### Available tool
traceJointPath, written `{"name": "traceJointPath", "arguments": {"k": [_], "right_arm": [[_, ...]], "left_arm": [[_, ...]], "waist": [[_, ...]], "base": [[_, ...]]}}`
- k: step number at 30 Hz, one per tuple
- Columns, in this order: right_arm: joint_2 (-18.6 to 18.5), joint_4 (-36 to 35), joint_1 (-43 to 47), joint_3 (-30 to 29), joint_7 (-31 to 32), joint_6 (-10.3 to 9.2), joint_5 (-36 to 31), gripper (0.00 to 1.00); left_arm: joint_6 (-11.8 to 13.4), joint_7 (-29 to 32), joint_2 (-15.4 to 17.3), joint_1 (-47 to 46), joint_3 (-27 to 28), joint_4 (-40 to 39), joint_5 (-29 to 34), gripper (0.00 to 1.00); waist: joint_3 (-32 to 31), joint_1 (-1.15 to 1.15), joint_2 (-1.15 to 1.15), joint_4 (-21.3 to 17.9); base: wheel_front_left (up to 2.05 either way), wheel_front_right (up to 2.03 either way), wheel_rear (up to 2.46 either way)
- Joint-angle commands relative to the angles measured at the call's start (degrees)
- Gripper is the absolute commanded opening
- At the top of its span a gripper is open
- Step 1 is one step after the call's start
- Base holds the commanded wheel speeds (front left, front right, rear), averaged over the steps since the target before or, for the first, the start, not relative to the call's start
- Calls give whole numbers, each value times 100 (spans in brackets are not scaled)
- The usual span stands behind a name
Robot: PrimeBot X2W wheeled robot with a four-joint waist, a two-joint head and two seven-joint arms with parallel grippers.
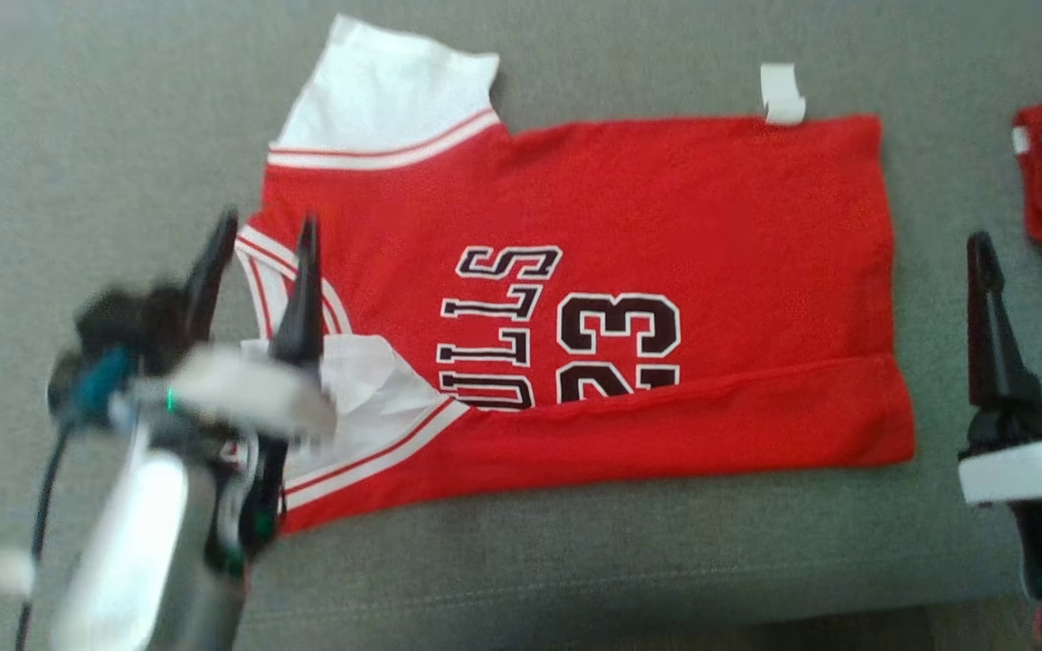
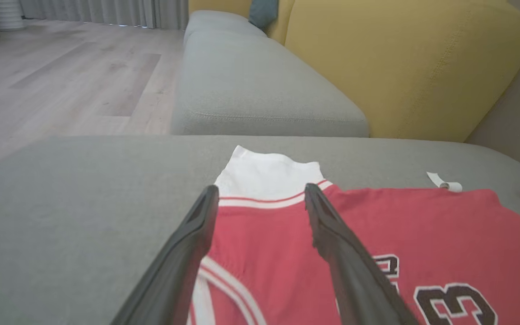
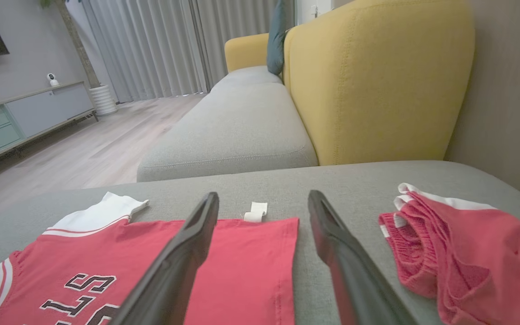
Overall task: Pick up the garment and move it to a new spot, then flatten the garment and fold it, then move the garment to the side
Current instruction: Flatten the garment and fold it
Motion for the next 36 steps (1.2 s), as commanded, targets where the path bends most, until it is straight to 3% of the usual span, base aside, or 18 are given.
{"name": "traceJointPath", "arguments": {"k": [1, 11, 19, 27, 28, 30, 36], "right_arm": [[-72, -207, -269, 154, -57, -4, 77, 100], [22, 244, -728, 505, -327, -4, 183, 100], [141, 489, -898, 676, -510, -4, 333, 100], [159, 703, -951, 679, -545, -4, 446, 100], [147, 729, -961, 647, -542, -4, 450, 100], [131, 779, -990, 555, -533, -4, 481, 100], [80, 948, -1150, 425, -481, -4, 561, 100]], "left_arm": [[-94, 16, 41, -624, 166, 40, -50, 100], [-673, -171, 95, -3090, 253, 2662, -188, 100], [-724, -679, 271, -4468, 348, 4806, -81, 100], [-875, -831, 261, -5194, 180, 6248, 15, 100], [-926, -749, 255, -5255, 71, 6396, 94, 76], [-999, -705, 213, -5377, -137, 6584, 256, 0], [-853, -923, 116, -5591, -338, 6869, 434, 0]], "waist": [[440, 0, 0, -110], [1115, 0, 0, -666], [1568, 0, 0, -953], [1723, 0, 0, -1022], [1722, 0, 0, -1007], [1721, 0, 0, -969], [1705, 0, 0, -902]], "base": [[0, 0, 0], [0, 0, 0], [0, 0, 0], [0, 0, 0], [0, 0, 0], [0, 0, 0], [0, 0, 0]]}}
